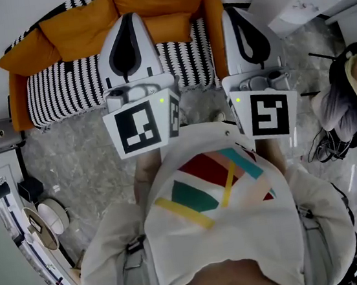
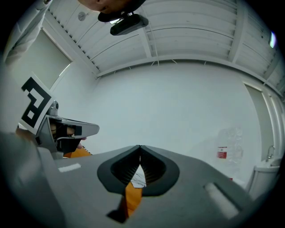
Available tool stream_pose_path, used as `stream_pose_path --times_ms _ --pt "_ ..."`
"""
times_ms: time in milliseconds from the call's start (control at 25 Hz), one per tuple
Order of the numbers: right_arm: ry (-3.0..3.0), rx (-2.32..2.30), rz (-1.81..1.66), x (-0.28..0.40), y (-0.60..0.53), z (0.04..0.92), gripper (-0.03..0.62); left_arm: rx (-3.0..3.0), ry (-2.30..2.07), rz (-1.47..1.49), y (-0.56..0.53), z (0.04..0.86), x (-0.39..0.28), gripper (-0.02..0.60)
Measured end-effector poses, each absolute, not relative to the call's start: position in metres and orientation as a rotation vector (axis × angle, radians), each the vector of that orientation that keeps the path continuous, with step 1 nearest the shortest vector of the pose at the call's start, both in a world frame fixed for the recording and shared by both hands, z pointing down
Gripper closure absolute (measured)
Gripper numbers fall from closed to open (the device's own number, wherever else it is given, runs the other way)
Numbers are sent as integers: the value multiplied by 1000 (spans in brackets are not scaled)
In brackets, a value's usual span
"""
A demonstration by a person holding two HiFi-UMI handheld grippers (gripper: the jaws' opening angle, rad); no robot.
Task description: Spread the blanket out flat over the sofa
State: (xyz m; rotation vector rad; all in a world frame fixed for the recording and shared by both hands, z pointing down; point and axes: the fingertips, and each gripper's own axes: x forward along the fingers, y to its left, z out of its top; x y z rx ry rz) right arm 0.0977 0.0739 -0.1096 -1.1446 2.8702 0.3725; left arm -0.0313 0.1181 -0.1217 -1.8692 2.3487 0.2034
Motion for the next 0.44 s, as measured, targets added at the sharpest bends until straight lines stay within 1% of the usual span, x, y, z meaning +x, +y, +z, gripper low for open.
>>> stream_pose_path --times_ms 440 --pt "2871 -1139 378 98 77 -109 589 -1853 2360 202 122 -121 -34 565"
